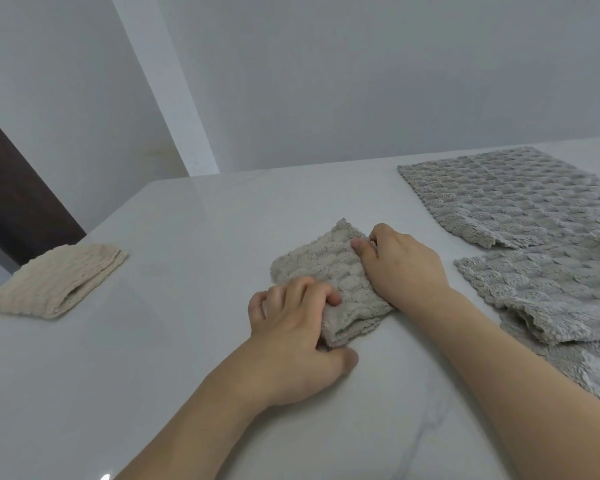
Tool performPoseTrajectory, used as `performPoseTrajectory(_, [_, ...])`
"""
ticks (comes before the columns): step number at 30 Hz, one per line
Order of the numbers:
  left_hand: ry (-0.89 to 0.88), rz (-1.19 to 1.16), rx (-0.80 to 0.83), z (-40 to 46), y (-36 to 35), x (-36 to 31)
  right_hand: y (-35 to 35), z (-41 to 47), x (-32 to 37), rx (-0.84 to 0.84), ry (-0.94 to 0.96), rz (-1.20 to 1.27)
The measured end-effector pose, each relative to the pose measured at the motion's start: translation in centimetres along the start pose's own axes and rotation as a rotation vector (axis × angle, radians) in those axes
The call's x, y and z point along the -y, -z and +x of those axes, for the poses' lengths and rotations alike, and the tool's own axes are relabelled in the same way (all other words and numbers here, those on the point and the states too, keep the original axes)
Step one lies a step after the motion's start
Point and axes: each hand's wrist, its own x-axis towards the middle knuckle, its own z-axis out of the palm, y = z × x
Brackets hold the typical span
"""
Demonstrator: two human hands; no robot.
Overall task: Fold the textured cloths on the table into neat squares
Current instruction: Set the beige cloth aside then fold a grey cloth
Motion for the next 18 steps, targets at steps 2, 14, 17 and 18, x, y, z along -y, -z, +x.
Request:
performPoseTrajectory(2, [0.02, -0.075, -0.047, -0.1, 0.0, -0.1, 0.0, 0.1, 0.0, -0.005, -0.008, 0.003])
performPoseTrajectory(14, [0.077, -0.043, -0.211, 1.5, -0.1, 1.6, -0.6, 0.1, 0.0, -0.049, -0.038, -0.02])
performPoseTrajectory(17, [0.133, 0.058, -0.041, 1.4, 0.0, 1.6, -0.5, 0.1, 0.0, -0.052, -0.044, -0.017])
performPoseTrajectory(18, [0.147, 0.083, -0.003, 1.3, -0.1, 1.6, -0.5, 0.1, 0.0, -0.053, -0.044, -0.014])
